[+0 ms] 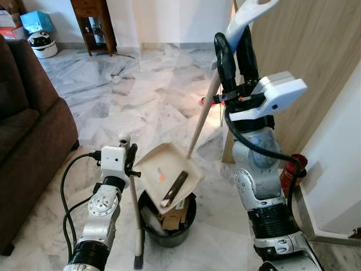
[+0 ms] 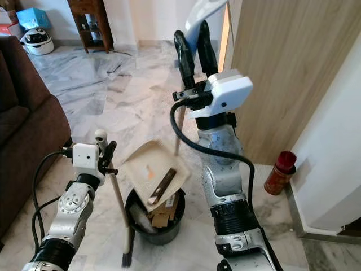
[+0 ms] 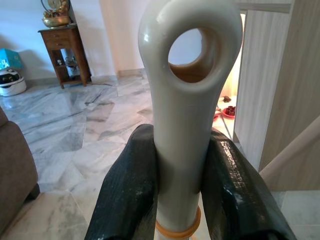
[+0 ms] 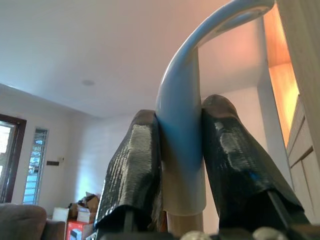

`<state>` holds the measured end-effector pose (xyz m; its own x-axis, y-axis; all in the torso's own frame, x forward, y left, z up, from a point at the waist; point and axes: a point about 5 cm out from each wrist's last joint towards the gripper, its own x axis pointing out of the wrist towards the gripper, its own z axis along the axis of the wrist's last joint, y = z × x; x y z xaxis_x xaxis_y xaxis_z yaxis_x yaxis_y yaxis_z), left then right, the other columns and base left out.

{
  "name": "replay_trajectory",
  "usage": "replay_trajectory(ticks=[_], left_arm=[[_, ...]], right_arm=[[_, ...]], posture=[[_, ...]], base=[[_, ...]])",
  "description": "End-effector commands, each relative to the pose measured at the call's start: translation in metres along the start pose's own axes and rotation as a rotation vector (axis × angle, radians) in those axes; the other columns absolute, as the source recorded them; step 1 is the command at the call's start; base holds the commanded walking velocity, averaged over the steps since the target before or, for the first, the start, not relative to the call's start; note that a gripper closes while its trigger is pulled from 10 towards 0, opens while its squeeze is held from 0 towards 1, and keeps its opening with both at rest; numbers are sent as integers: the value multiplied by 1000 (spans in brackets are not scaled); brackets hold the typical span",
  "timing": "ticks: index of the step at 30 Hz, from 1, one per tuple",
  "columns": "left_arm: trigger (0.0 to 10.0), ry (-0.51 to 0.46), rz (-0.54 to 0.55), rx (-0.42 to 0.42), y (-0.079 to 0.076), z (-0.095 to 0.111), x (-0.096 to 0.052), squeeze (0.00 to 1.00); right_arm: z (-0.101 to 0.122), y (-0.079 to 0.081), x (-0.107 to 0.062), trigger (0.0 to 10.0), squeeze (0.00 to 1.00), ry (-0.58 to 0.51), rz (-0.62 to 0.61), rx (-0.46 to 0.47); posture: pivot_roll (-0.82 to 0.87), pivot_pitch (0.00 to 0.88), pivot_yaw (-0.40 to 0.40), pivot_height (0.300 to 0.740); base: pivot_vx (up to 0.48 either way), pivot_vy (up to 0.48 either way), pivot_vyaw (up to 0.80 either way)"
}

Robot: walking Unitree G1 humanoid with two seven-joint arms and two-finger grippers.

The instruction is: Sweep floor

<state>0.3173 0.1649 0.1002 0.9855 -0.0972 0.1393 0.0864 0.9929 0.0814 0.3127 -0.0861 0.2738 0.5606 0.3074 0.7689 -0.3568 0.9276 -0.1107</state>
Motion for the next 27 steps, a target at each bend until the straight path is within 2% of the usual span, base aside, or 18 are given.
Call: replay_trajectory(ticks=[1,3,5,8,11,23,27], left_arm=[[10000,-74,1,17,3,16,7,0],[10000,-74,2,16,3,16,7,0],[10000,-74,2,16,3,16,7,0],[10000,-74,2,16,3,16,7,0],[10000,-74,1,16,3,16,7,0],[10000,-77,5,17,3,17,7,0],[10000,-77,5,18,3,17,7,0]], right_arm=[[15,1,7,10000,0,-82,41,-52],[14,5,5,10000,0,-83,87,-118],[14,5,5,10000,0,-83,91,-124],[14,8,5,10000,0,-85,134,-183],[12,7,5,10000,0,-76,107,-139],[14,6,6,10000,0,-87,95,-164],[10,1,5,10000,0,-60,72,-211]], posture=[[75,0,47,740],[75,0,47,740],[75,0,47,740],[75,0,47,740],[78,0,46,740],[76,3,45,740],[75,6,43,740]], base=[[0,0,0],[0,0,0],[0,0,0],[0,0,0],[0,0,0],[0,0,0],[0,0,0]])
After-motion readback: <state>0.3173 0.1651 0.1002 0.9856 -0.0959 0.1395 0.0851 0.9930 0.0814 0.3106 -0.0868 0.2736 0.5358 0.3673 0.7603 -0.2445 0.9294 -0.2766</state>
